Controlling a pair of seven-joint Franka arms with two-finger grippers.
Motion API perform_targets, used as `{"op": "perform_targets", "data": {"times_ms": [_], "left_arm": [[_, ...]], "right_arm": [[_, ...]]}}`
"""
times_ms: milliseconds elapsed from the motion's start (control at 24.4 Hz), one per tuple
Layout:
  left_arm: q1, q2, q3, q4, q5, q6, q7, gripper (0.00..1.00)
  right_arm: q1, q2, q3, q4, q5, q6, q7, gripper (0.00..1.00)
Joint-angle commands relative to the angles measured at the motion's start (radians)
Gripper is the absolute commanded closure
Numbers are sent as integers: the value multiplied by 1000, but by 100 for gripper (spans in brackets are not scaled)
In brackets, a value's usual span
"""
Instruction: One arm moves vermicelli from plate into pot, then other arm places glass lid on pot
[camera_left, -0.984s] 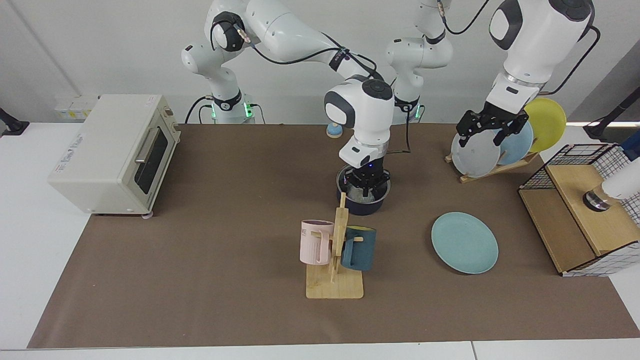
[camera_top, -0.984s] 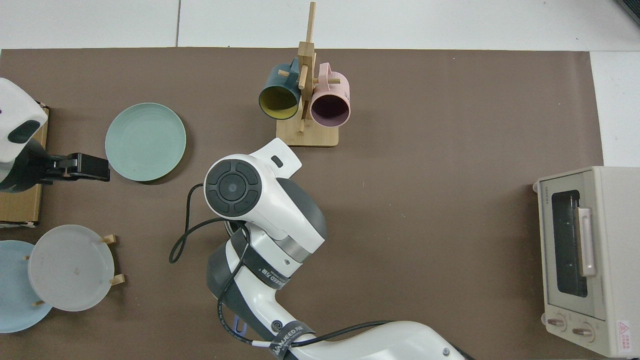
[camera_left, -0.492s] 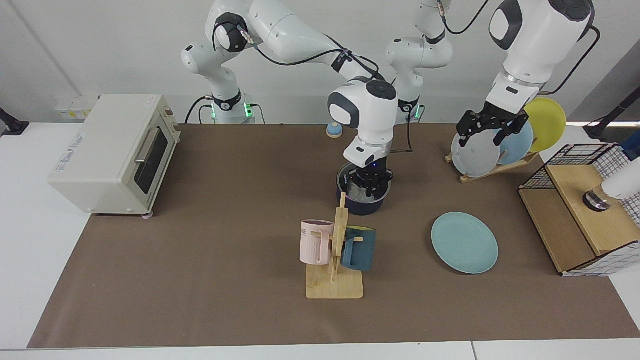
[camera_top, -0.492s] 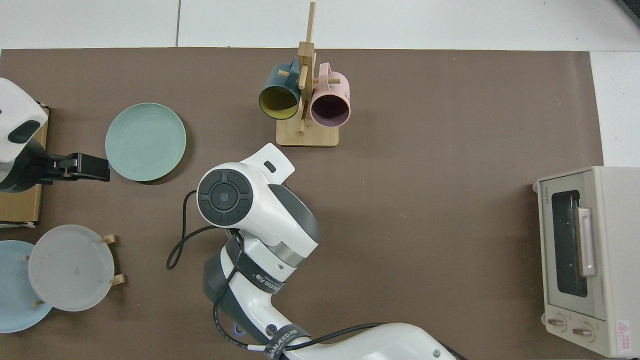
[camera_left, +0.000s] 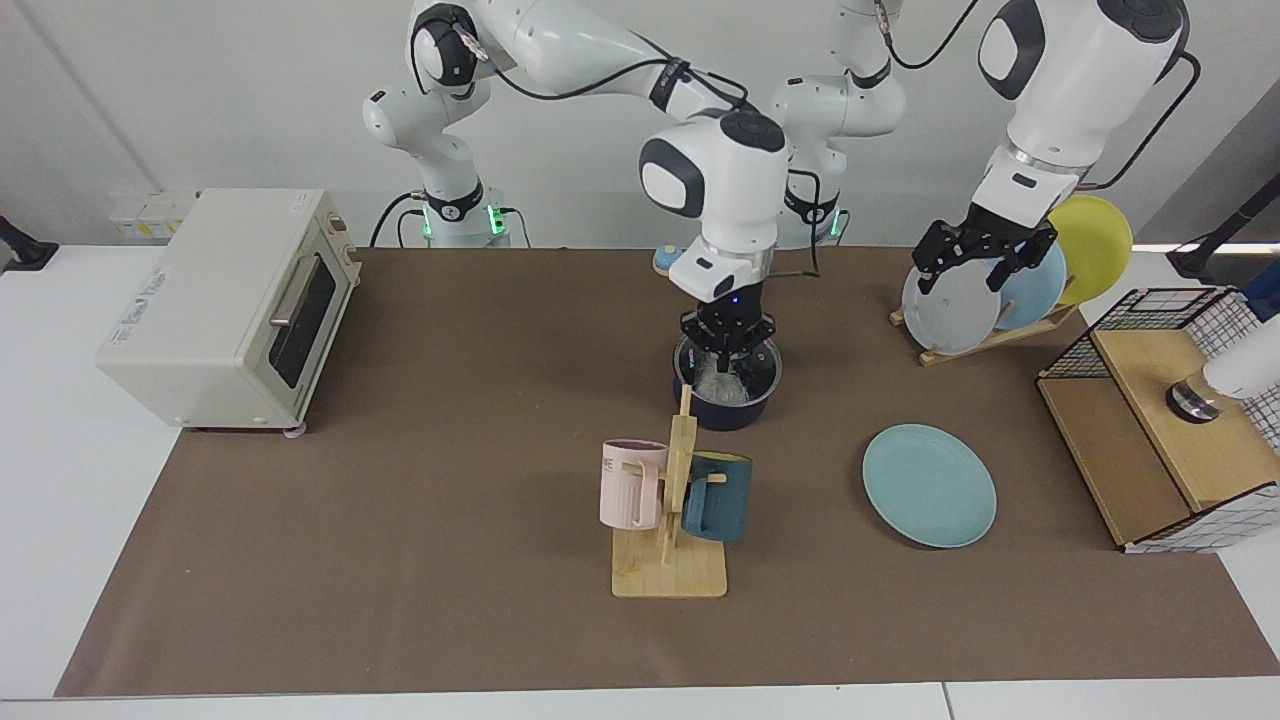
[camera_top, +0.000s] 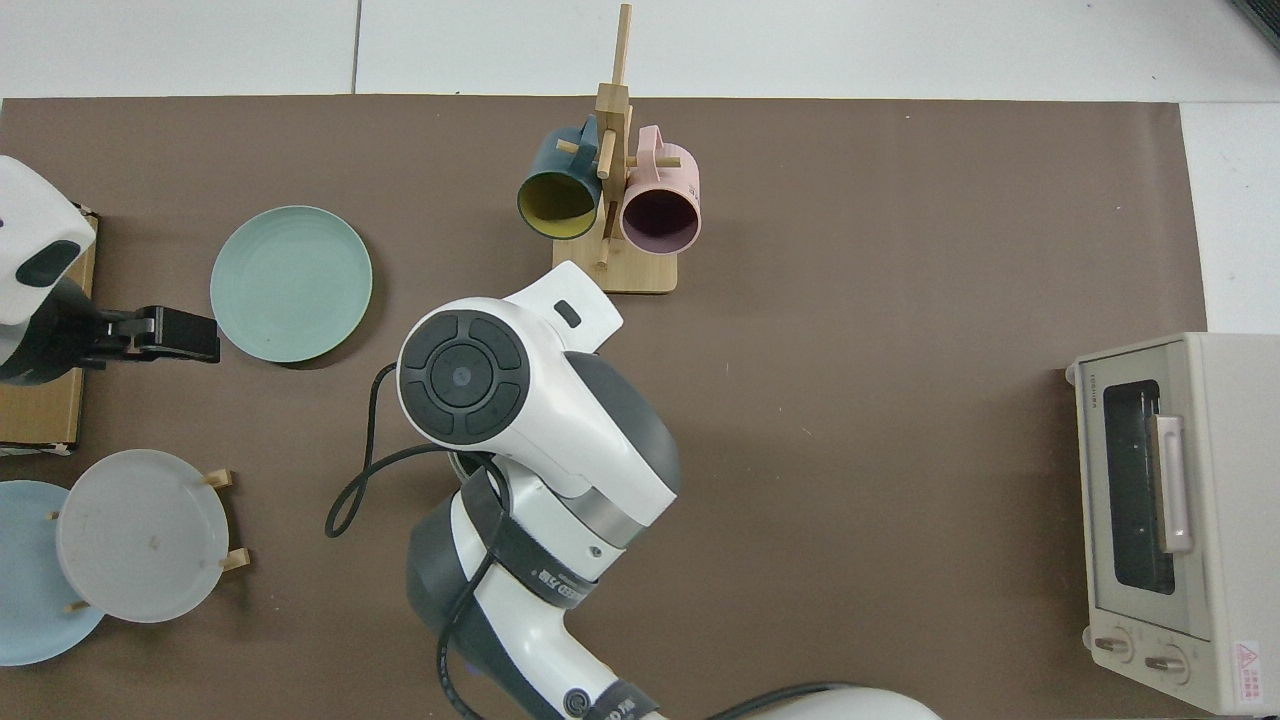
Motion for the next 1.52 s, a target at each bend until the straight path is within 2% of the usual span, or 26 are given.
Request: {"op": "perform_targets", "data": {"times_ms": [0,41,82,246,451,697,902,1230,1312,1435,1476], "left_arm": [[15,-3,-9,7,-7,-16,-7,0],[15,-3,-9,7,-7,-16,-9,0],[15,-3,-9,7,-7,-16,-7,0],[15,-3,-9,7,-7,-16,-7,0],[15,-3,-9,7,-7,-16,-7,0],[15,-3,-9,7,-7,-16,-7,0],[15,-3,-9,7,-7,-16,-7,0],[15,-3,-9,7,-7,-16,-7,0],[15,-3,-9,7,-7,-16,-9,0],[15,-3,-9,7,-7,-16,-7,0],[15,-3,-9,7,-7,-16,-9,0]], "right_arm": [[-21,-179,10,-100,-13,-106,8,20],[-37,-211,12,-122,-13,-118,8,5],[-57,-242,12,-143,-13,-131,2,2],[-123,-347,13,-214,-10,-198,-26,1],[-202,-402,13,-229,3,-282,-90,1],[-298,-466,13,-289,6,-298,-219,1],[-386,-483,13,-291,7,-299,-297,1],[-464,-489,16,-281,9,-332,-356,1],[-520,-489,33,-280,20,-336,-397,1],[-642,-489,139,-277,69,-341,-470,1],[-653,-489,148,-277,69,-341,-481,1]]}}
